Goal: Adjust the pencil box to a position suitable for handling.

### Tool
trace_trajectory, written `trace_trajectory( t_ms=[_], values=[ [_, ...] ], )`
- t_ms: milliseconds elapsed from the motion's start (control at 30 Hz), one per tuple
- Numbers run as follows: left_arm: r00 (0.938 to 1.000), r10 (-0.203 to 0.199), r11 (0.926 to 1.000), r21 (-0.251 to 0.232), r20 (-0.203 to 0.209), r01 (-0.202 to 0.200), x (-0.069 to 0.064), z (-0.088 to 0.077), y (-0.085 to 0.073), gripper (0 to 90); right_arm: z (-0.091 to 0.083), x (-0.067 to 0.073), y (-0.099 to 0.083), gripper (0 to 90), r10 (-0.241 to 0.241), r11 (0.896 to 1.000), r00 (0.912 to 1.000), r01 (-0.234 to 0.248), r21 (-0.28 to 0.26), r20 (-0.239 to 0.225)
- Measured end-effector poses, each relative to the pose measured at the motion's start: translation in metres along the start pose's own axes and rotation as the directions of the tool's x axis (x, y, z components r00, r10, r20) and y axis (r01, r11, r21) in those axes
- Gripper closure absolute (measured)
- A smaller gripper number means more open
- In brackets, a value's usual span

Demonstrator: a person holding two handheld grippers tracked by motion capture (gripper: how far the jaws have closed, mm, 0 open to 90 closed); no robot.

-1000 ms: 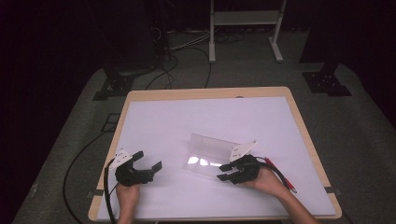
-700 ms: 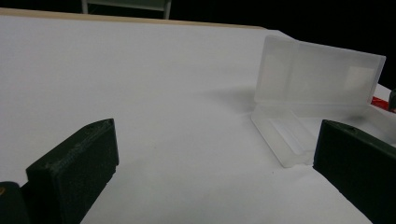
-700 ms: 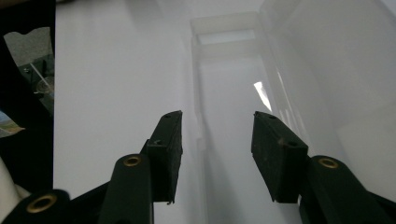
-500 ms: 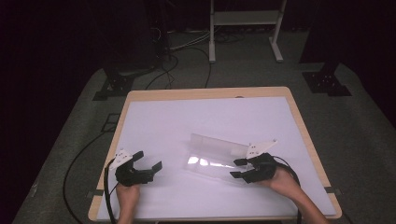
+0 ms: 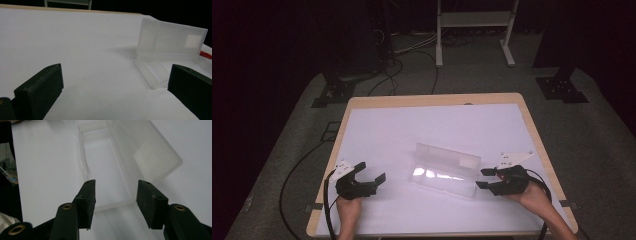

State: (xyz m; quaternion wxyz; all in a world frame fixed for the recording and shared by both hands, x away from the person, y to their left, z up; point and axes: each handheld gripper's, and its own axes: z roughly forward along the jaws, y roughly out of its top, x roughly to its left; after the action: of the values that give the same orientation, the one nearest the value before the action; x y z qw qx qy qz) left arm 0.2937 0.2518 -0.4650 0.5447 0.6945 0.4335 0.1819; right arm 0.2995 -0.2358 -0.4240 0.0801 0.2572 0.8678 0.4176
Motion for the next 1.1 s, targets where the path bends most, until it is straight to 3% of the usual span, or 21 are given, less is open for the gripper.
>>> trace_trajectory(
  t_ms=[467, 1100],
  values=[
    [1.0, 0.004, 1.0, 0.003, -0.003, -0.004, -0.001, 0.0, 0.0, 0.0, -0.026, -0.015, -0.026, 47.9, 0.061, 0.998, 0.9948, -0.061, -0.003, 0.081],
    [1.0, 0.003, 1.0, 0.003, -0.006, -0.003, -0.001, 0.0, 0.0, 0.0, -0.035, -0.027, -0.055, 47.3, 0.119, 0.992, 0.9785, -0.124, 0.019, 0.168]
  ],
)
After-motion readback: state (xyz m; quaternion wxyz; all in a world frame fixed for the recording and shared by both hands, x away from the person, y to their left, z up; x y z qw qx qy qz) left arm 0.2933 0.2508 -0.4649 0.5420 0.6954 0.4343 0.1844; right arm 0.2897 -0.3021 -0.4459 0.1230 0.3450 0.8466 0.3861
